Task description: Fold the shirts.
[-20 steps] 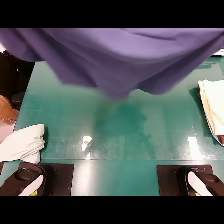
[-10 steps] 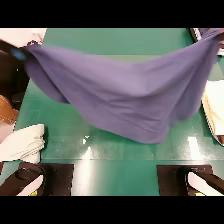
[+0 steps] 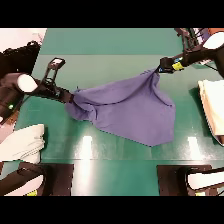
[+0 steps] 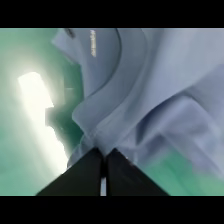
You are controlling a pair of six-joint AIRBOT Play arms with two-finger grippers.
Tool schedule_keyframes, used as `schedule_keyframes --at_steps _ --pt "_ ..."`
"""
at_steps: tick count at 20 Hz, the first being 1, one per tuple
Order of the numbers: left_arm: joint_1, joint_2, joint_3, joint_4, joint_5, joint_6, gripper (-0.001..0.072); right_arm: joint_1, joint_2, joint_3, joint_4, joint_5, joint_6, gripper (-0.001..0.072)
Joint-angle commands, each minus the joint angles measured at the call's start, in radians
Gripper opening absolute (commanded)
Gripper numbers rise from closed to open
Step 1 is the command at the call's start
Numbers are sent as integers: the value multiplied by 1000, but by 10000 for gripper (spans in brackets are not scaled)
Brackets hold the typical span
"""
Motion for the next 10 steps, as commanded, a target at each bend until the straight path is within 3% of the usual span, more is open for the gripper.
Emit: schedule_keyframes --at_steps 1,2,3,4,7,10 --pt "0 -64 -35 43 204 1 132 13 -109 85 -12 -32 10 17" --pt "1 -68 -31 53 217 -7 374 9 -118 108 -12 -29 10 81" --pt "15 -68 -22 66 214 -29 498 5 -122 129 -12 -27 10 329" --pt "43 -68 -2 69 194 -53 508 -2 -120 144 -12 -18 13 419" --pt "169 -63 79 43 -2 -97 508 -40 -80 143 8 56 11 419" --pt "261 -62 54 -80 -188 -89 509 -83 17 17 12 89 -10 418"
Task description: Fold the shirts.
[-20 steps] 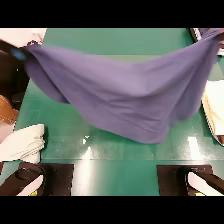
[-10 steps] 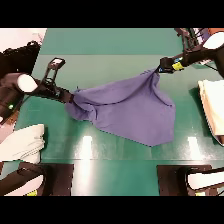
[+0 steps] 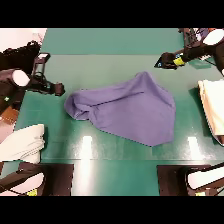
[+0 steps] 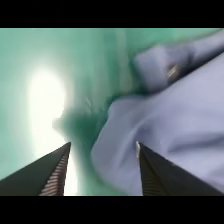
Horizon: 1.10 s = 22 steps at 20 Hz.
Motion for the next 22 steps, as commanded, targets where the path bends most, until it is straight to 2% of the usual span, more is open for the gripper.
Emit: schedule_keyframes --at_steps 1,4,11,14,17,18,19,20,22 --pt "85 -1 -38 -135 -183 3 509 -46 103 -136 7 40 -28 418" --pt "82 0 -197 -311 -156 15 509 -73 224 -318 7 27 -43 418" --pt "82 0 -412 -537 -11 38 509 -133 431 -560 7 -58 -50 418" --pt "77 0 -441 -605 45 61 509 -140 460 -586 8 -71 -50 418" --pt "0 -4 -443 -605 124 60 502 -135 460 -584 16 -72 -50 418" --pt "-24 -4 -442 -607 158 59 431 -135 460 -584 39 -62 -50 418" --pt "-34 -4 -440 -608 183 59 195 -140 460 -584 42 -43 -50 418" --pt "-30 -2 -439 -614 196 59 17 -148 460 -584 39 -4 -50 418" --pt "-14 0 -418 -604 171 57 21 -175 460 -587 2 98 -49 411"
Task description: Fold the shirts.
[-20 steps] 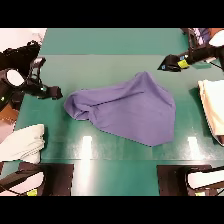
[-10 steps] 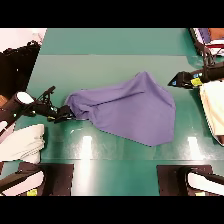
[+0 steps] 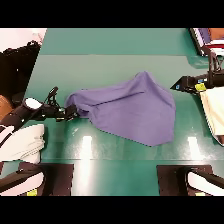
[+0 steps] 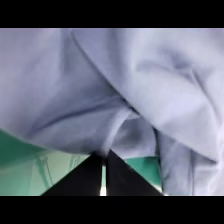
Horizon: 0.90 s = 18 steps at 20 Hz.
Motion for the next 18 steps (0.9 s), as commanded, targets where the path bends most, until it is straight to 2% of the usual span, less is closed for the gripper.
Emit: schedule_keyframes --at_steps 1,6,7,8,9,11,12,14,18 --pt "-2 3 36 -1 2 3 21 -34 7 -10 -51 158 9 410" --pt "-2 3 165 49 -76 29 21 -95 175 -311 -126 165 71 411" --pt "-2 3 185 56 -78 29 21 -102 217 -395 -120 168 73 472" --pt "-2 3 200 58 -77 29 21 -101 256 -470 -120 169 98 621" --pt "-2 2 211 58 -75 29 21 -95 293 -546 -119 171 132 635" --pt "-2 2 221 64 -75 29 21 -63 351 -671 -119 164 187 612" --pt "-2 2 221 66 -77 29 21 -42 374 -718 -119 156 216 549" --pt "-2 2 221 72 -78 29 21 11 404 -792 -101 110 278 548" --pt "-2 2 221 72 -81 29 21 85 364 -865 55 -35 288 522"
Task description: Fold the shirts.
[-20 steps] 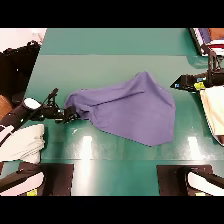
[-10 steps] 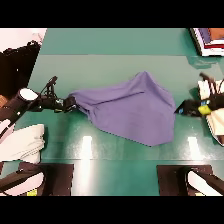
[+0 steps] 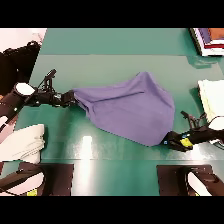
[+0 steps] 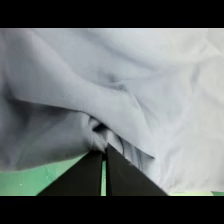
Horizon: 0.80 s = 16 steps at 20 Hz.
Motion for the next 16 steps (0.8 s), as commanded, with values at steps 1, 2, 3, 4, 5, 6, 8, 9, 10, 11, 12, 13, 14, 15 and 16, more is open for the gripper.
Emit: schedule_keyframes --at_steps 1,2,3,4,5,6,8,9,10,11,12,13,14,15,16 --pt "0 1 3 4 -6 2 21 69 -42 -63 97 -136 33 487" --pt "0 1 3 5 -12 2 21 91 -71 -61 105 -179 31 448" --pt "0 1 3 10 -18 2 21 114 -102 -50 111 -221 24 445" --pt "0 1 3 21 -23 1 21 135 -130 -31 117 -253 13 426" --pt "0 1 3 35 -32 1 21 157 -149 -8 116 -272 3 340" --pt "0 1 3 58 -48 1 21 178 -167 20 113 -289 -14 232" --pt "0 1 10 122 -102 -2 20 206 -192 80 112 -288 -65 32" --pt "0 2 19 164 -136 -10 20 214 -197 109 112 -285 -74 16" --pt "0 16 30 195 -171 -10 20 219 -193 143 110 -282 -74 16" --pt "0 48 39 224 -192 -10 20 218 -179 180 109 -280 -74 16" --pt "0 89 53 251 -209 -10 20 216 -152 225 97 -282 -74 15" --pt "0 134 74 281 -229 -10 20 208 -122 274 85 -282 -73 16" --pt "0 187 109 311 -256 -10 20 186 -86 333 87 -281 -73 16" --pt "0 238 154 335 -288 -10 21 159 -51 394 85 -278 -74 16" --pt "0 283 206 357 -315 -10 21 122 -11 462 86 -278 -74 16"
